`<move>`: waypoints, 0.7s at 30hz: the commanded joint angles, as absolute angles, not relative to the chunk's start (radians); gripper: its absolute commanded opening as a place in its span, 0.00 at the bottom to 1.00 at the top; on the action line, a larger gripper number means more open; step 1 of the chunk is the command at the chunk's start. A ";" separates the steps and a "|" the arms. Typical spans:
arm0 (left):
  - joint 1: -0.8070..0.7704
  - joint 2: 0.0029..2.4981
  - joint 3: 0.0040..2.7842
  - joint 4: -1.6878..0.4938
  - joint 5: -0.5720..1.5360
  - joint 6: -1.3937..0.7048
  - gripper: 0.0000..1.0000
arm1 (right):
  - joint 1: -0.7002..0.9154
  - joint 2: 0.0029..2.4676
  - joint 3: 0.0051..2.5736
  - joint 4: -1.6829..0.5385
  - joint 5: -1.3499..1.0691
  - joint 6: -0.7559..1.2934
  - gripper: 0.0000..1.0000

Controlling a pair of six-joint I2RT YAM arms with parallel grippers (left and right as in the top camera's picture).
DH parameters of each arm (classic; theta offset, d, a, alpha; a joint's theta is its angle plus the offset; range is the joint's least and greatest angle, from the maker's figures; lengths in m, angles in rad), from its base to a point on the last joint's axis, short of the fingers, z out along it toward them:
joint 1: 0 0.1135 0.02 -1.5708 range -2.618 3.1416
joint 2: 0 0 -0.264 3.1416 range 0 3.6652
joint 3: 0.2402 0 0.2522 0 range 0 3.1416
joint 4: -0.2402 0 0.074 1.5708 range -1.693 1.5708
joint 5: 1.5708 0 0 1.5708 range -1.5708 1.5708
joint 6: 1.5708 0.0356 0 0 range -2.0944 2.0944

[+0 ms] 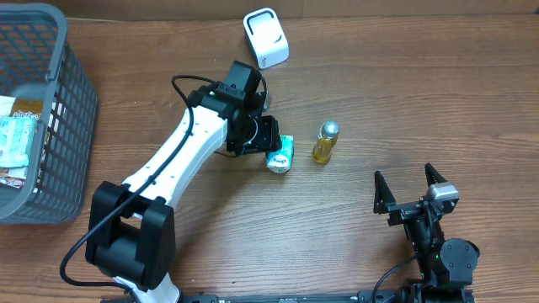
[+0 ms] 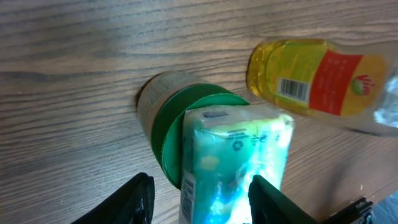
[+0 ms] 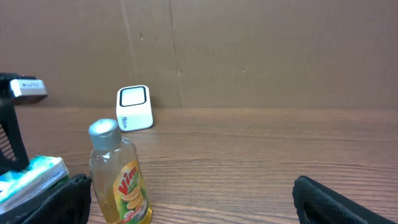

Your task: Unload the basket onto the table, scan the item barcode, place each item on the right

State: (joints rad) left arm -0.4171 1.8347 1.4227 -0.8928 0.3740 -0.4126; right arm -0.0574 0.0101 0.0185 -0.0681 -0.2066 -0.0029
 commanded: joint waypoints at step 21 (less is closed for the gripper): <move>-0.421 1.845 1.370 -0.854 0.394 -0.416 0.19 | -0.060 0.003 0.008 -0.062 -0.211 0.001 1.00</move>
State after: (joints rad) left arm -0.4171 1.8351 1.3849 -0.8513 0.4065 -0.4168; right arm -0.0574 0.0101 0.0185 -0.0681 -0.2062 -0.0025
